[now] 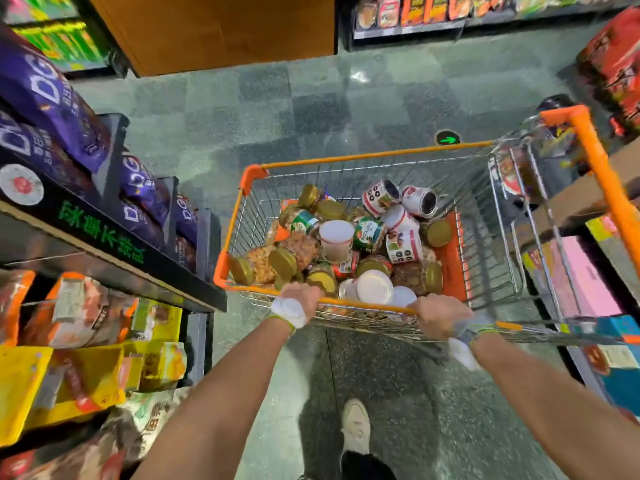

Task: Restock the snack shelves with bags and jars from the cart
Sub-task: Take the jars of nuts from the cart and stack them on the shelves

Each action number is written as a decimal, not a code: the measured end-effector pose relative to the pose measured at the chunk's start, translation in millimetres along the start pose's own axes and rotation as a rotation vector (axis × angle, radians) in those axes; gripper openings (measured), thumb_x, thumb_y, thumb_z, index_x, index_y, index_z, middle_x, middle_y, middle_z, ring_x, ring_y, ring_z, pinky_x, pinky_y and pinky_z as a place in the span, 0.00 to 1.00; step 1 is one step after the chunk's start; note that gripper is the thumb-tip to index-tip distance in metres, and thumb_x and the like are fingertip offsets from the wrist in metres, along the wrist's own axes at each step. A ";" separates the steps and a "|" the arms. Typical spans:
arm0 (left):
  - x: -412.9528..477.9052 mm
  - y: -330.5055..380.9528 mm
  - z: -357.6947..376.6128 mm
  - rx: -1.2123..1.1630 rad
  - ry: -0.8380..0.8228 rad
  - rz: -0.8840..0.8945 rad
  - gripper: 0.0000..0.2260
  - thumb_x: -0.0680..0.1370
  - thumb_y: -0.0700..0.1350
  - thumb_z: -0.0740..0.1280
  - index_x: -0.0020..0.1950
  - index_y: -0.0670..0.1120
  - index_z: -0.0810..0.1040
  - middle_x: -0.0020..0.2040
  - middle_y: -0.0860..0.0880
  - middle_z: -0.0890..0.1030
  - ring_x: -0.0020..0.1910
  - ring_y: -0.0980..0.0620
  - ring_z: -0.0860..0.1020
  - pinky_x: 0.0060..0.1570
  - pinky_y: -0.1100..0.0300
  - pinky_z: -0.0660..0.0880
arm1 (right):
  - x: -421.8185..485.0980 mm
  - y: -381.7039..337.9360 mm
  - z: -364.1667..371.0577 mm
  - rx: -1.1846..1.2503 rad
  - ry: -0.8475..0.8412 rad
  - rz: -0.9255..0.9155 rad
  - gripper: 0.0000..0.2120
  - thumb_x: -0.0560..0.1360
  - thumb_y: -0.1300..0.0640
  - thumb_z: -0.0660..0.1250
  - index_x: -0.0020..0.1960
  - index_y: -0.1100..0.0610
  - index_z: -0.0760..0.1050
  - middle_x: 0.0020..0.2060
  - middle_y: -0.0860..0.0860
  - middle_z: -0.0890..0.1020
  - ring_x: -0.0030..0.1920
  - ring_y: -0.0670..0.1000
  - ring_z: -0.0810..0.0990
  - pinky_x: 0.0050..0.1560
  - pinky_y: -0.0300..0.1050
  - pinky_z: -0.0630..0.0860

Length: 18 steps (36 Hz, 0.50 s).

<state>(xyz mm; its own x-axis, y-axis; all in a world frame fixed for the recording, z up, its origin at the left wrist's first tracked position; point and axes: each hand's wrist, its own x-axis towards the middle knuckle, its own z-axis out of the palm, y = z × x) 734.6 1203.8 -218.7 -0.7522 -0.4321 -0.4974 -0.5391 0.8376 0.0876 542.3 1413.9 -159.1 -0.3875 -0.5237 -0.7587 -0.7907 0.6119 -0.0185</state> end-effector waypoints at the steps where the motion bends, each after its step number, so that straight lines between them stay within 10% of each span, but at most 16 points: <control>1: -5.8 6.4 0.3 -0.008 -0.013 0.020 0.12 0.80 0.41 0.62 0.62 0.46 0.79 0.55 0.44 0.81 0.54 0.43 0.80 0.51 0.56 0.74 | -6.7 3.7 6.9 0.007 -0.008 0.014 0.19 0.75 0.56 0.59 0.60 0.40 0.79 0.51 0.49 0.83 0.50 0.54 0.82 0.50 0.47 0.80; 7: -39.3 23.7 0.4 -0.005 -0.123 0.104 0.12 0.75 0.35 0.65 0.53 0.47 0.83 0.39 0.49 0.79 0.36 0.48 0.77 0.33 0.64 0.69 | -33.7 9.7 38.6 -0.013 0.035 0.037 0.20 0.75 0.55 0.58 0.63 0.40 0.77 0.52 0.51 0.82 0.51 0.55 0.83 0.49 0.49 0.80; 18: -108.4 27.5 46.7 0.051 -0.088 0.086 0.14 0.76 0.34 0.61 0.53 0.48 0.81 0.45 0.49 0.83 0.39 0.47 0.78 0.39 0.58 0.72 | -78.2 -14.3 85.3 -0.077 0.043 0.003 0.19 0.77 0.56 0.59 0.62 0.38 0.77 0.53 0.49 0.83 0.52 0.54 0.83 0.51 0.50 0.80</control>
<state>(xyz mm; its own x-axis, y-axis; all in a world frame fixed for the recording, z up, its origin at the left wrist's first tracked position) 819.0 1289.3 -202.7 -0.7575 -0.3292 -0.5638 -0.4526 0.8871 0.0901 624.4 1496.6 -155.0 -0.4082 -0.5478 -0.7302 -0.8229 0.5671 0.0345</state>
